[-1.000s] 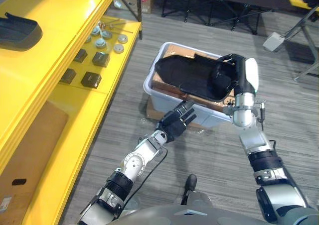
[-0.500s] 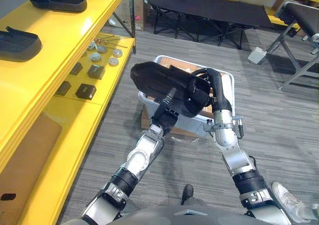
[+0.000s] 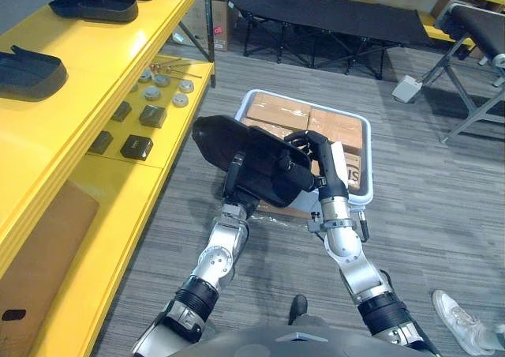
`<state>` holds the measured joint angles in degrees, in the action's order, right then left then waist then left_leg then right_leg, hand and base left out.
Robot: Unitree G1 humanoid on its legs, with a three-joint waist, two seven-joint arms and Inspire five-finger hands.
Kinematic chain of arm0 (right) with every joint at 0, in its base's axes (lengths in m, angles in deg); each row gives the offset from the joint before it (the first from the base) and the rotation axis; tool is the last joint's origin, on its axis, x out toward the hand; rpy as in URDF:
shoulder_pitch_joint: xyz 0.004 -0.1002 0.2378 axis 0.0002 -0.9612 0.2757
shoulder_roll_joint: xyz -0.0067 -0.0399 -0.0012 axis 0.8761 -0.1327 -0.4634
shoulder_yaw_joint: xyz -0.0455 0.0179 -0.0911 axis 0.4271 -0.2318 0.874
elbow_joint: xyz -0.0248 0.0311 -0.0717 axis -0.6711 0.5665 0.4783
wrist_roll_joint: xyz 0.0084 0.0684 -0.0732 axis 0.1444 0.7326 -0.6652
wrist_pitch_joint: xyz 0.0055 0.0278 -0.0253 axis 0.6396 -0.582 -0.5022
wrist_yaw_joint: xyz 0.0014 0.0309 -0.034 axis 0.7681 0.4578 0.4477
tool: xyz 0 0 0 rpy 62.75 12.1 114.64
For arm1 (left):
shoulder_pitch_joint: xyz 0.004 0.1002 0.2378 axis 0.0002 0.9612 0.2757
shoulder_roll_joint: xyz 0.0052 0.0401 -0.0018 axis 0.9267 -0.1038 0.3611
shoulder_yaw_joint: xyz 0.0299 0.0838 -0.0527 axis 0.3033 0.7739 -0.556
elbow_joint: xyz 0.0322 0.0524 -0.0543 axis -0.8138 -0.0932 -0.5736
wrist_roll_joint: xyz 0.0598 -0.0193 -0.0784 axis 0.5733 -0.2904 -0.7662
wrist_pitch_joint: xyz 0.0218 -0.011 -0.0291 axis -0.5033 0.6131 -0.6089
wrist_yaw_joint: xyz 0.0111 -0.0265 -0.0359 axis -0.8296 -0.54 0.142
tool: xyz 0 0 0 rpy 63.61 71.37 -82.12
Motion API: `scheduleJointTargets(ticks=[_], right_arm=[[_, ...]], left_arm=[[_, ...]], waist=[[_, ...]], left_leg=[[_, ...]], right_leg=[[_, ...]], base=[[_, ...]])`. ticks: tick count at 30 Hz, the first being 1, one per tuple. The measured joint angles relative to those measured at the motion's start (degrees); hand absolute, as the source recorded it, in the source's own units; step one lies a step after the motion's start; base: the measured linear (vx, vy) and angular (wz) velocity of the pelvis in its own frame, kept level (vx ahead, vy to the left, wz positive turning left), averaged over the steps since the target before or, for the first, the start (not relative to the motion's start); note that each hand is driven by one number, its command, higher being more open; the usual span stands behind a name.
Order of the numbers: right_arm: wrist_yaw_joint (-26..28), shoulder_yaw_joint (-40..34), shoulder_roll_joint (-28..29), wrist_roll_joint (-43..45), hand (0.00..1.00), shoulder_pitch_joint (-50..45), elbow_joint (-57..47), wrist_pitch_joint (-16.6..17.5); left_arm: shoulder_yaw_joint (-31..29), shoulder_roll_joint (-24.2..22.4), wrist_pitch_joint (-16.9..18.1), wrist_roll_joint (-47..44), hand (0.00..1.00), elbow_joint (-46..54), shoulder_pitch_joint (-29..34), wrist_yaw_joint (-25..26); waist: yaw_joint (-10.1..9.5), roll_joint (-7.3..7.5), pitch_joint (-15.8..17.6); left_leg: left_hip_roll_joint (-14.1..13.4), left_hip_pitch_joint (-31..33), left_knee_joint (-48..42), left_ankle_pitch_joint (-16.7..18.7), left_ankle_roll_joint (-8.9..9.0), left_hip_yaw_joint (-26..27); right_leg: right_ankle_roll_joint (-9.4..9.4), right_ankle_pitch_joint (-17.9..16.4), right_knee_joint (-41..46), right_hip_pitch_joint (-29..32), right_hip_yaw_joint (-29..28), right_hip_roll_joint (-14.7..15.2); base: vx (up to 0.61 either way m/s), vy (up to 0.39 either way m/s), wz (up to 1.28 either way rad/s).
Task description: Walk over and take three plastic housings, then place them on the shelf
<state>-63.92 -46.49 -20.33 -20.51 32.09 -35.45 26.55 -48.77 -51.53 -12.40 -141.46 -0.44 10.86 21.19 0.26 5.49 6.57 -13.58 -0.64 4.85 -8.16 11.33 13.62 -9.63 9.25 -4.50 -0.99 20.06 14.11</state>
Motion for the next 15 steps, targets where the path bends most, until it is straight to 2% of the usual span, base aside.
scheduleJointTargets(ticks=[1, 2, 5, 6, 7, 10, 13, 15], right_arm=[[-0.4, 0.3, 0.1, -0.2, 0.00, -0.2, -0.1, 0.2], [-1.3, 0.5, 0.2, -1.2, 1.00, -0.4, -0.2, 0.4], [-1.7, 0.6, 0.3, -1.7, 1.00, -2.1, -1.9, 0.8], [-1.8, 0.7, 0.4, -1.7, 1.00, -2.8, -2.1, 2.2], [-1.9, 1.5, 0.3, -1.6, 1.00, -3.3, -2.2, 4.1], [-2.6, 3.9, 0.1, -0.6, 1.00, -5.4, -4.6, 5.6], [-2.7, 4.0, 0.1, 2.9, 1.00, -6.6, -6.4, 4.7], [-2.8, 4.0, 1.0, 5.2, 1.00, -7.2, -7.4, 3.7]], left_arm=[[0.1, 0.0, 0.5, 0.1, 0.00, 0.0, 0.0, -0.1], [0.3, 0.0, 0.8, 0.2, 0.00, 0.1, 0.2, -0.2], [0.6, 0.0, 0.9, 0.8, 0.00, 1.0, 0.6, -0.2], [0.6, 0.0, 1.2, 2.4, 0.00, 1.8, 0.8, -0.2], [0.6, 0.0, 2.2, 4.1, 0.00, 3.5, 1.3, -0.2], [0.3, -0.3, 5.7, 9.2, 0.00, 8.8, 2.9, 1.6], [-3.2, -1.4, 10.0, 25.2, 0.00, 16.1, 3.2, 8.7], [-7.6, -2.4, 11.9, 39.8, 0.00, 20.4, 3.2, 15.8]], waist=[[0.05, -0.01, -0.2], [0.16, -0.08, -0.5], [0.21, -0.45, -1.3], [0.25, -0.65, -1.4], [0.40, -0.86, -1.5], [0.87, -1.29, -1.8], [0.91, -1.72, -2.1], [1.15, -2.09, -2.3]], left_leg=[[0.0, 0.0, 0.0, 0.0, 0.00, 0.0], [0.0, 0.0, 0.0, 0.0, -0.01, 0.1], [0.0, 0.0, 0.0, 0.1, -0.02, 0.3], [0.0, 0.0, 0.0, 0.1, -0.02, 0.3], [0.0, 0.0, 0.0, 0.1, -0.02, 0.4], [0.0, 0.0, 0.0, 0.1, 0.03, 0.6], [0.0, -0.1, 0.0, 0.1, 0.03, 0.7], [0.0, -0.6, 0.0, 0.2, 0.12, 0.7]], right_leg=[[0.00, 0.0, 0.0, 0.0, 0.0, 0.0], [0.07, -0.1, 0.0, 0.1, 0.1, 0.0], [0.23, -0.2, 0.0, 0.1, 0.2, 0.0], [0.25, -0.2, 0.0, 0.2, 0.2, 0.0], [0.29, -0.2, 0.0, 0.2, 0.1, 0.0], [0.38, -0.3, 0.0, 0.4, 0.1, 0.0], [0.39, -0.3, 0.0, 0.3, 0.1, 0.0], [0.39, -0.3, 0.0, 0.0, 0.0, 0.0]], base=[[0.00, 0.000, 0.00], [0.00, 0.000, 0.00], [0.00, 0.000, 0.00], [0.00, 0.000, 0.00], [0.00, 0.000, 0.00], [0.00, 0.000, 0.00], [0.00, 0.000, 0.00], [0.00, 0.000, 0.00]])
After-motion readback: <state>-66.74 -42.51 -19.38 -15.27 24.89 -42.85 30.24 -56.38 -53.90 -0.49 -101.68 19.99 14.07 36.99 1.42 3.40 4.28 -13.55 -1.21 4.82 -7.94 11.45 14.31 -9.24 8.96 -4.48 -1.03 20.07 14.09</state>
